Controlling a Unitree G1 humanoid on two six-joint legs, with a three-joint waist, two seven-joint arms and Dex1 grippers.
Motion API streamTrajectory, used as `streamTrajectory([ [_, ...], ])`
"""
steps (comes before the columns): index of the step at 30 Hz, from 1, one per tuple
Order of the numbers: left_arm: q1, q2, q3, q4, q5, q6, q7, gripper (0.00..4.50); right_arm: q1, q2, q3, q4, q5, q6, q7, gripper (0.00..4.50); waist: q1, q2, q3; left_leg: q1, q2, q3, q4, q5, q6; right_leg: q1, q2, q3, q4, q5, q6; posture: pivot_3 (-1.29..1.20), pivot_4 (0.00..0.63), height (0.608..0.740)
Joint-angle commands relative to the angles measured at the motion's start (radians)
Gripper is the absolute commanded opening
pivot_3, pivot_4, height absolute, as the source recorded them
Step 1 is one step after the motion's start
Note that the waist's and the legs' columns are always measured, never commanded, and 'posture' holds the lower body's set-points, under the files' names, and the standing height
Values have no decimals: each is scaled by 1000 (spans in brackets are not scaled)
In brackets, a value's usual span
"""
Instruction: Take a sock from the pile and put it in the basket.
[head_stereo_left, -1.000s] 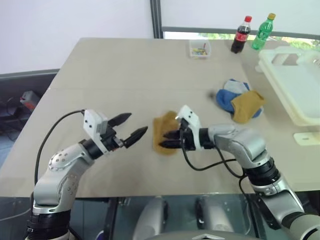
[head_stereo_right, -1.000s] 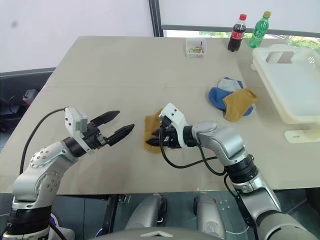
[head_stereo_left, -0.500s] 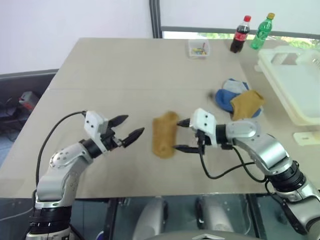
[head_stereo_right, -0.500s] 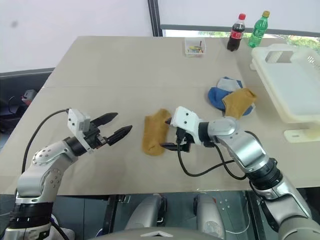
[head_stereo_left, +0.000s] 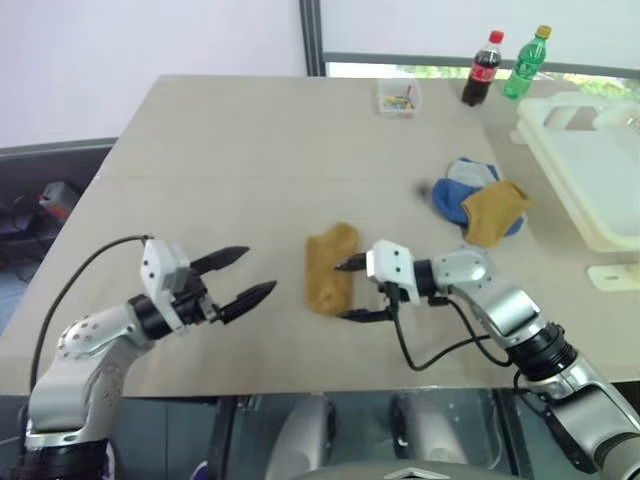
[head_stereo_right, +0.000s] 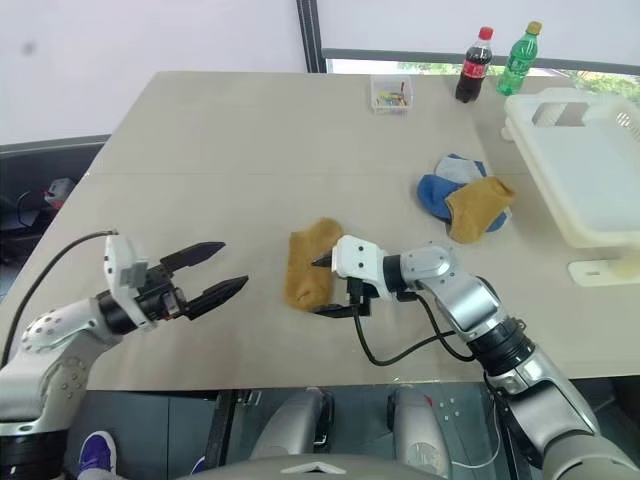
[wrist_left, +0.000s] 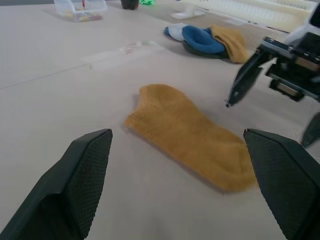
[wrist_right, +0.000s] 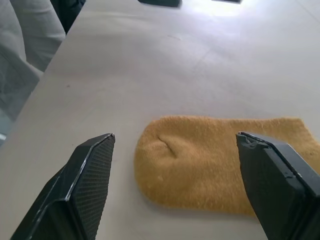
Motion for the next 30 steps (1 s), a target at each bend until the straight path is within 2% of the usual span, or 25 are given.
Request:
streamTrajectory([
  [1, 66, 33, 76, -31, -45, -24, -76, 4500, 10, 23, 6, -7, -23, -37, -7, 3995, 0, 0, 0, 0, 0, 0, 0, 0, 0, 0, 0, 0, 0, -1, -2, 0, 150, 740],
  [7, 107, 94, 115, 14, -33, -68, -189, 4500, 5, 44, 23, 50, -86, -67, -16, 3995, 2, 1, 0, 0, 0, 0, -1, 0, 0, -1, 0, -1, 0, -2, -4, 0, 150, 740],
  [18, 136, 53, 100, -21, -16, -102, -150, 4500, 22, 63, 14, 116, -125, -129, -15, 3995, -1, 1, 0, 0, 0, 0, -2, 0, 0, -1, 1, 0, 0, -1, -4, 0, 150, 740],
  [28, 137, 48, 75, -16, -3, -121, -152, 4500, 23, 75, -12, 95, -103, -100, -19, 3995, 0, 1, 0, 0, 0, 0, -2, 0, 0, -1, 2, -1, 0, -1, -4, 0, 150, 740],
  [30, 129, 50, 66, -10, 1, -125, -152, 4500, 21, 80, -15, 97, -100, -100, -22, 3496, 0, 1, 0, 0, 0, 0, -2, 0, 0, -1, 2, -1, 0, -1, -4, 0, 150, 740],
])
